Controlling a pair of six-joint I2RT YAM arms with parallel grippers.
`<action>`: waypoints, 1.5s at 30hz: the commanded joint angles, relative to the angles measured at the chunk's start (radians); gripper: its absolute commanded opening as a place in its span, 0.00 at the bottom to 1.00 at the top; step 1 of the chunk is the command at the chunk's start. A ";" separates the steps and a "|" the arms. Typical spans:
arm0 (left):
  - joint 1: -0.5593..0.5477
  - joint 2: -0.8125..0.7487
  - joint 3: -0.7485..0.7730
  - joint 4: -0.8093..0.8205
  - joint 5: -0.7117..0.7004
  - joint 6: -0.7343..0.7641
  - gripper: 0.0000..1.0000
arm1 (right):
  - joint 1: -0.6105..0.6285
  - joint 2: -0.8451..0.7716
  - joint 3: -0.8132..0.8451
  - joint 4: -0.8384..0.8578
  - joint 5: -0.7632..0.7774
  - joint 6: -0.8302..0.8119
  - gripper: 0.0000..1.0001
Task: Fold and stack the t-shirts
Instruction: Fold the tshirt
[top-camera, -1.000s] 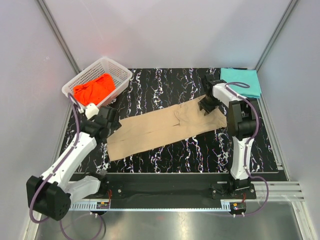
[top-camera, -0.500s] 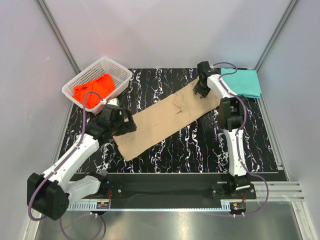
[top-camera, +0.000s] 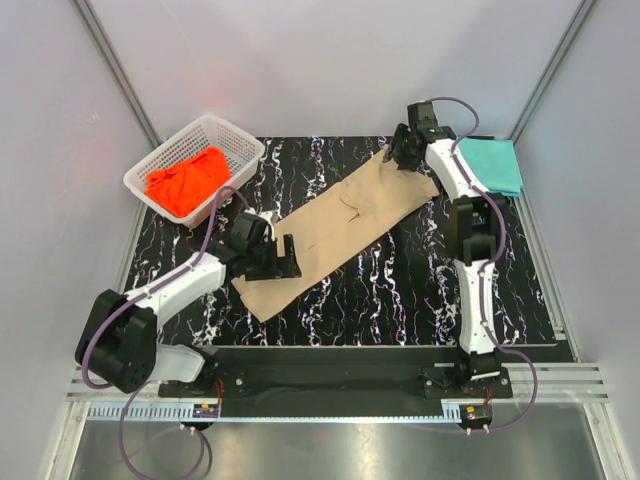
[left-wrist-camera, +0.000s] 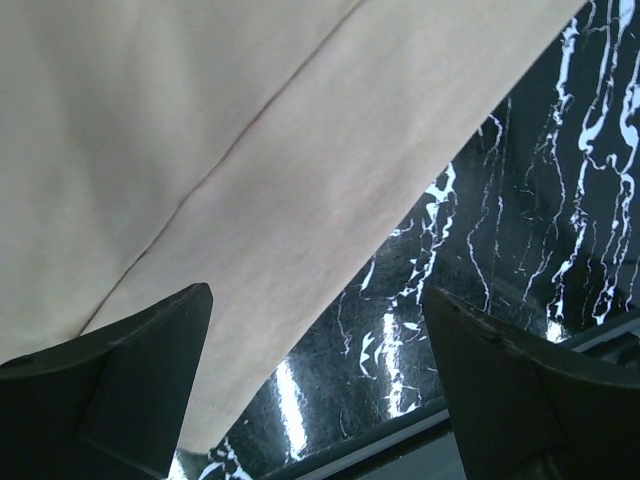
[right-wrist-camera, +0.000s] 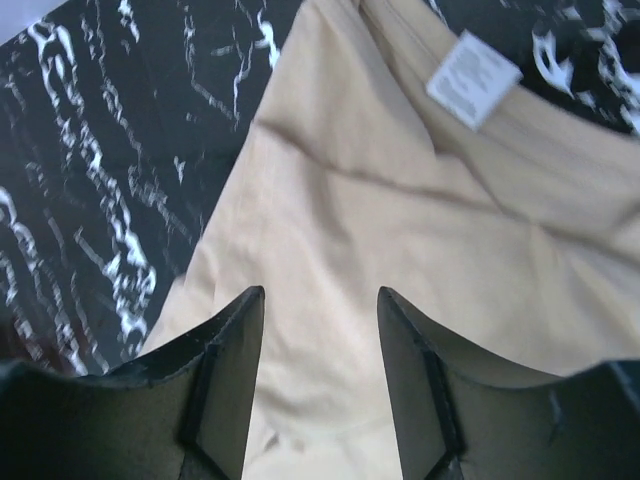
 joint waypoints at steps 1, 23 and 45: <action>-0.015 0.028 -0.017 0.103 0.077 0.001 0.93 | -0.025 -0.252 -0.155 0.054 -0.016 0.055 0.57; -0.021 0.139 -0.099 0.051 -0.094 -0.034 0.96 | -0.254 -0.324 -0.765 0.545 -0.134 0.063 0.56; -0.020 0.188 -0.138 -0.012 -0.238 -0.105 0.98 | -0.257 -0.107 -0.453 0.302 -0.013 0.009 0.00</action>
